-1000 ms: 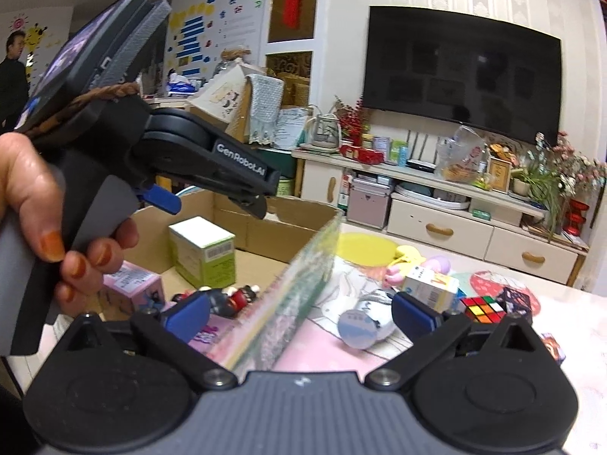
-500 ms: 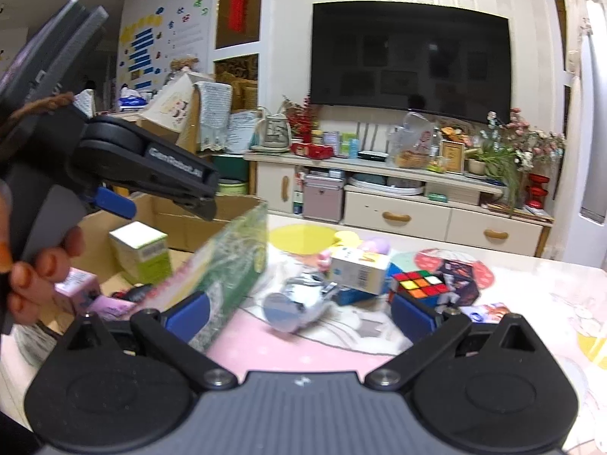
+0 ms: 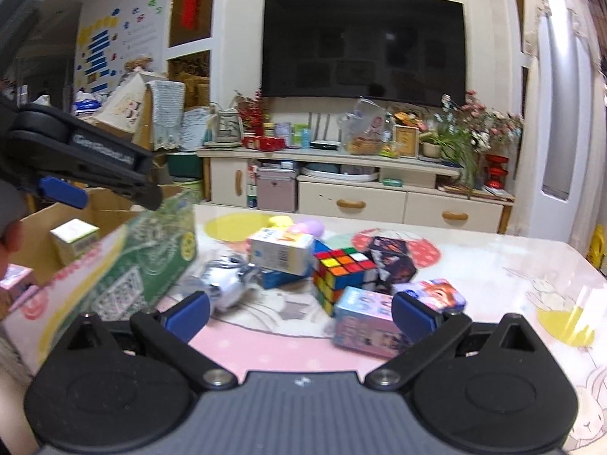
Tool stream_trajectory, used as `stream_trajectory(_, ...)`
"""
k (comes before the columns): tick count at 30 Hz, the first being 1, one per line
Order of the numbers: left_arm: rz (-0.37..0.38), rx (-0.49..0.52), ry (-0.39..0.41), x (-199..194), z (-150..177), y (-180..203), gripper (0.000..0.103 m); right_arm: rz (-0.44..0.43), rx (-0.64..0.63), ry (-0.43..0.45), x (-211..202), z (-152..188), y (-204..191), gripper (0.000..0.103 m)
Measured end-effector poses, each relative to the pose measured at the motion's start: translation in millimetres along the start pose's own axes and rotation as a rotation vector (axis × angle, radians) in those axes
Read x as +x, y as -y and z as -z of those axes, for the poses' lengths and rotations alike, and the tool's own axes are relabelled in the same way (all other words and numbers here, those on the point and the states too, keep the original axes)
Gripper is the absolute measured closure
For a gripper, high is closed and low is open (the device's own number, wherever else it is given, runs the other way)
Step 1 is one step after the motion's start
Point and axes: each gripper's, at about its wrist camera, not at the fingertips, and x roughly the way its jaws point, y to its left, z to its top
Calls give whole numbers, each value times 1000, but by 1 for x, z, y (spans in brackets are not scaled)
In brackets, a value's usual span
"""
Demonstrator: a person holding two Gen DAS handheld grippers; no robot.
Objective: Organize rigid objects
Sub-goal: 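Grasp the silver-white mascot with the left gripper while the right grasps the blue-pink cartoon box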
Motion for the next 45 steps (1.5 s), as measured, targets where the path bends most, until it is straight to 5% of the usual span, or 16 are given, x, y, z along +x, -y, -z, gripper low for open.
stream_trajectory(14,10,118,32,3,7,4,0,113,179,-98,54,15,44,1)
stream_trajectory(29,19,249,-9,14,23,32,0,129,139,-162,86,14,57,1)
stream_trajectory(33,18,248,-29,24,26,43,0,116,125,-159,86,12,61,11)
stream_trajectory(45,-95,288,-127,73,35,66,0,100,159,-167,79,6,89,14)
